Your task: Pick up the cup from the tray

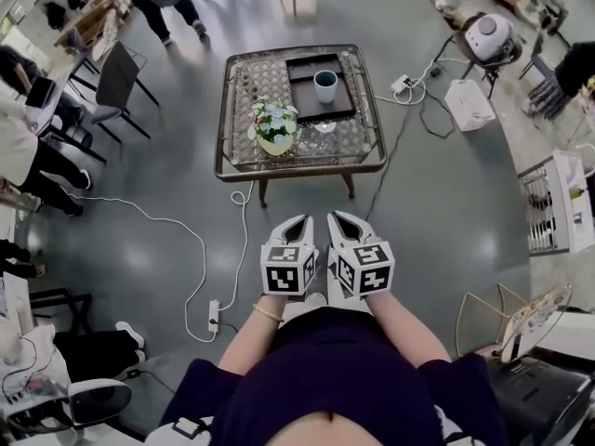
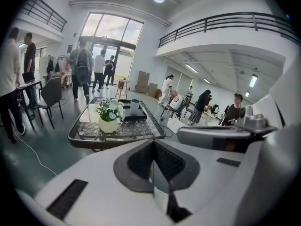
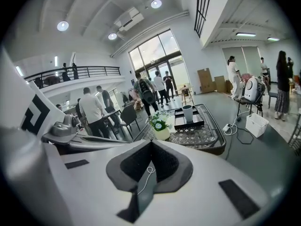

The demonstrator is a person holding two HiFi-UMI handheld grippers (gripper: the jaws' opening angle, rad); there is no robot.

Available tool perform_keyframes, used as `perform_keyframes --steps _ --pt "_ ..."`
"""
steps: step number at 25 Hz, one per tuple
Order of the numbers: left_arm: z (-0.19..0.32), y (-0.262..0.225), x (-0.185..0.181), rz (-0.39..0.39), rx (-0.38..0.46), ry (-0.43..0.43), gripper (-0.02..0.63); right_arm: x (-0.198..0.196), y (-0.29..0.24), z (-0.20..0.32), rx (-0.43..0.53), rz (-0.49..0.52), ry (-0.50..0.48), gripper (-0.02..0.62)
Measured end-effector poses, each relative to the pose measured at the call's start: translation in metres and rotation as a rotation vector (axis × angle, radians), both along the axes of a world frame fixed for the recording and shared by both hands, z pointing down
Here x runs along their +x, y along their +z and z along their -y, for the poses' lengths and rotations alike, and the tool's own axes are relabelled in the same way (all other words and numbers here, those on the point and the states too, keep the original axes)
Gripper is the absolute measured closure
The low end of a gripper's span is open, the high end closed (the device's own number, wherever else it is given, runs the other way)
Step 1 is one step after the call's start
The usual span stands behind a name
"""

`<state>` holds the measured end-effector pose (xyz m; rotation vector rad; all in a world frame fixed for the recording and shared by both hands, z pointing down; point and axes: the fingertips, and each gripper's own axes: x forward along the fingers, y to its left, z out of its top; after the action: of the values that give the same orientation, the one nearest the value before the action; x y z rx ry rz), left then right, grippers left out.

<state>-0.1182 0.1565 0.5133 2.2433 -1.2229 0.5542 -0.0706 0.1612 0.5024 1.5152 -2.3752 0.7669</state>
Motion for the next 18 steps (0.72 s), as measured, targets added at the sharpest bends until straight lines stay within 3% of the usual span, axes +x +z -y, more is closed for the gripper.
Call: perform_keyframes --steps 18 --pt "0.170 0.004 0.059 0.003 -0.021 -0.062 0.598 0.071 0.006 0.180 -0.028 -0.022 -0.029 0.586"
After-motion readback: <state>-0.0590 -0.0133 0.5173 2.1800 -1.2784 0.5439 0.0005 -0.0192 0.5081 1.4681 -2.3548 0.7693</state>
